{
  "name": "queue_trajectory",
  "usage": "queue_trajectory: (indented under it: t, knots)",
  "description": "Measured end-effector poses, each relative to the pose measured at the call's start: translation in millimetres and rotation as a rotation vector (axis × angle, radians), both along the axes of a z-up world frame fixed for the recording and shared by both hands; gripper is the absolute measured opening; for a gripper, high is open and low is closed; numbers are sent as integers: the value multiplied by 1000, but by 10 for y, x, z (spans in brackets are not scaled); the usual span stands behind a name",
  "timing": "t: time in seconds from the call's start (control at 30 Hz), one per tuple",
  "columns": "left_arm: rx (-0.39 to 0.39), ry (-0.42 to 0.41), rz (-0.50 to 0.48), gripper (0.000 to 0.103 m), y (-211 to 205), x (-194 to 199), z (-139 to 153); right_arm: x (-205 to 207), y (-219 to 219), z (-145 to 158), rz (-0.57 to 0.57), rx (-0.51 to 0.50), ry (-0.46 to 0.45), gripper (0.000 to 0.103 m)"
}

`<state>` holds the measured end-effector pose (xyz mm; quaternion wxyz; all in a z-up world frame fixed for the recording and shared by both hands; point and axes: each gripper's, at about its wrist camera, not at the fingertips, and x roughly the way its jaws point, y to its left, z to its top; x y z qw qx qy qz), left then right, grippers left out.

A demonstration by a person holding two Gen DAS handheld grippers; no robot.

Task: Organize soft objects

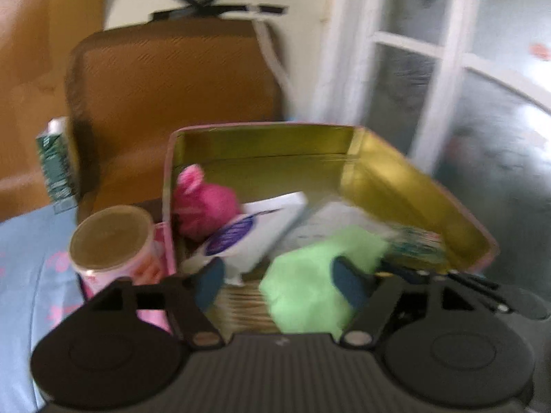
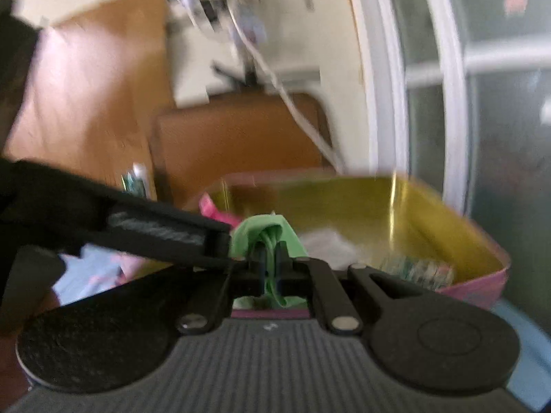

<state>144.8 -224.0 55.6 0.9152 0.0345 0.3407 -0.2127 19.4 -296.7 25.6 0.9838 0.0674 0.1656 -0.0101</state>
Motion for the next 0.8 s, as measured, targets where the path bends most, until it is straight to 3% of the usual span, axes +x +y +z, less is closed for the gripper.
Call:
queue_trajectory:
  t: [0.07, 0.17, 0.27, 0.4, 0.63, 0.8]
  knots:
    - [-17, 19, 28, 80, 83, 66, -42, 211, -131, -55, -9, 16, 74, 9]
    - [-37, 24, 20, 81, 147, 49, -23, 435, -173, -64, -106, -76, 121, 13]
    - [-17, -41, 4, 83, 187, -82, 31, 583, -381, -145, -232, -57, 161, 17]
    - [-1, -96, -2, 87, 314, -312, 64, 314, -489, -81, -268, 26, 99, 47]
    - [31, -167, 43, 87, 704, -690, 88, -432, -133, -30, -264, 33, -54, 51]
    - [77, -188, 124, 88, 1127, -902, 17, -596, 281, -37, -194, 45, -90, 51]
